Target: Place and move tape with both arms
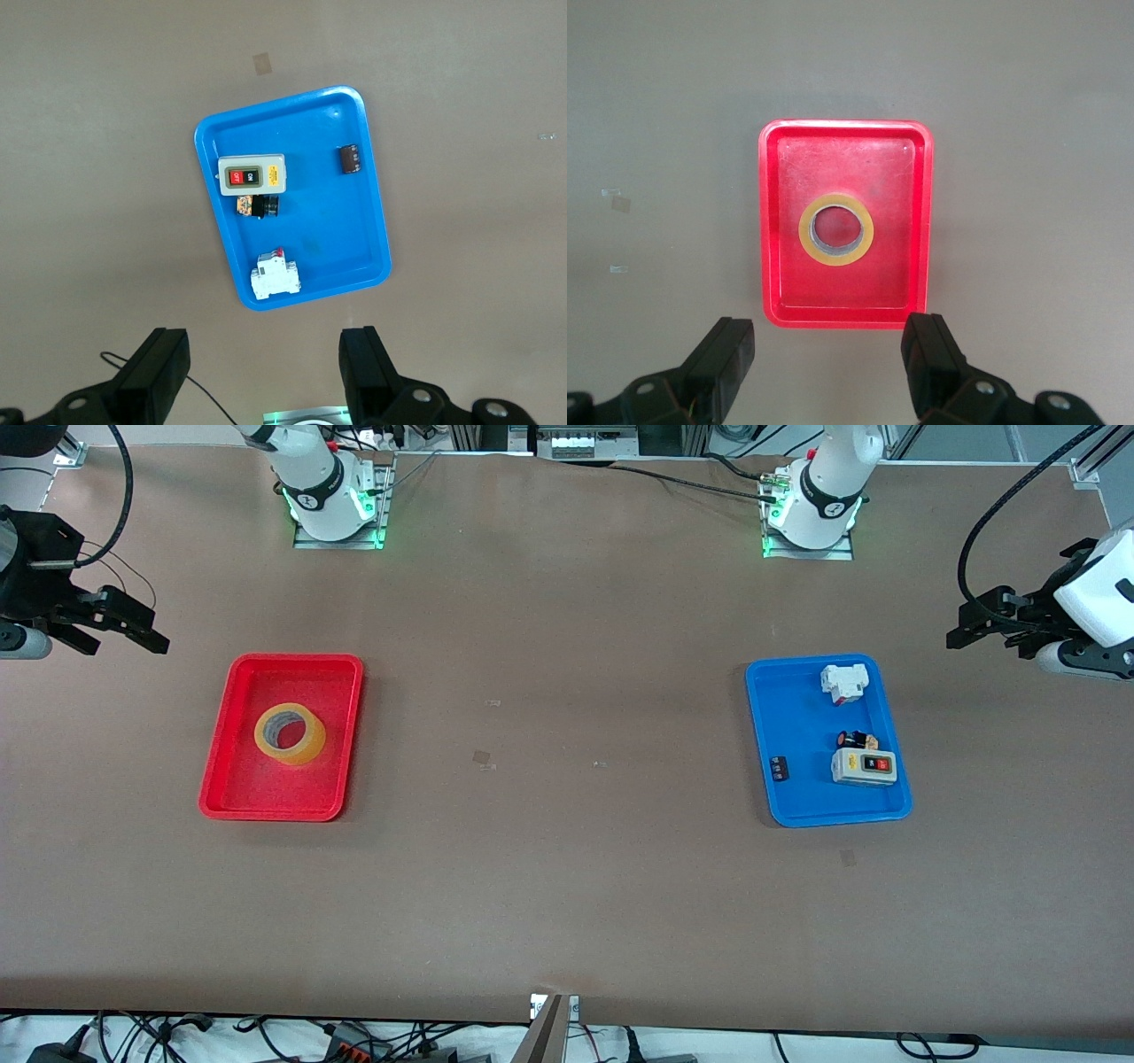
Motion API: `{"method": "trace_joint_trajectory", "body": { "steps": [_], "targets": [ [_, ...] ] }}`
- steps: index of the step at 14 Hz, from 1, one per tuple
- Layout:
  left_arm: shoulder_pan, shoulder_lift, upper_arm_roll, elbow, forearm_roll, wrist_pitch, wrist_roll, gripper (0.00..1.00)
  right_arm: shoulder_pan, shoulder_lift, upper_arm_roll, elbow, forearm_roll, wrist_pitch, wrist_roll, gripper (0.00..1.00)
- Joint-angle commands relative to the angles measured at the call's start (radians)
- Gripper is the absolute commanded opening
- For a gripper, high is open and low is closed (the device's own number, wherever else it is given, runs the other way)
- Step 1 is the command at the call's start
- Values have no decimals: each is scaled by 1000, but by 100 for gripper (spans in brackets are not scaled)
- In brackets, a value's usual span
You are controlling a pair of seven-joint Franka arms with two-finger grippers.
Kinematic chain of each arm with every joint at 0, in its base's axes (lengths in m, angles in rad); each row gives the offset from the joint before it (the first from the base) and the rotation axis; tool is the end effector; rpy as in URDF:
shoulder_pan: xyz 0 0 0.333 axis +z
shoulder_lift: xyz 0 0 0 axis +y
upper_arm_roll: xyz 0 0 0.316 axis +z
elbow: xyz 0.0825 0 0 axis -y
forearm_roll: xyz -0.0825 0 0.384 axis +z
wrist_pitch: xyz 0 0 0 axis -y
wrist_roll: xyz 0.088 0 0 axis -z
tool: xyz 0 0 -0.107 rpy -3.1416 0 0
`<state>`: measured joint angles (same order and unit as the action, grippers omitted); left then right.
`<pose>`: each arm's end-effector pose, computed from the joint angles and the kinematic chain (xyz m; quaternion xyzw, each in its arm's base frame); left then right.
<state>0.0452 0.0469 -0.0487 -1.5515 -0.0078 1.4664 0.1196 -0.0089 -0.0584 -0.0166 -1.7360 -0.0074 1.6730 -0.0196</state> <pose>0.5565 -0.0022 0.5990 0.9959 -0.0616 -0.0655 0.0089 0.5418 -0.0148 0.5870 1.0000 -0.0025 -0.0024 0.0031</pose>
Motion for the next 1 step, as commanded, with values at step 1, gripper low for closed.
{"method": "trace_joint_trajectory", "body": {
  "steps": [1],
  "targets": [
    [-1,8,-7,25,19,-23,-9,100,1,-23,3,-16,0,1,-17,100]
  ]
}}
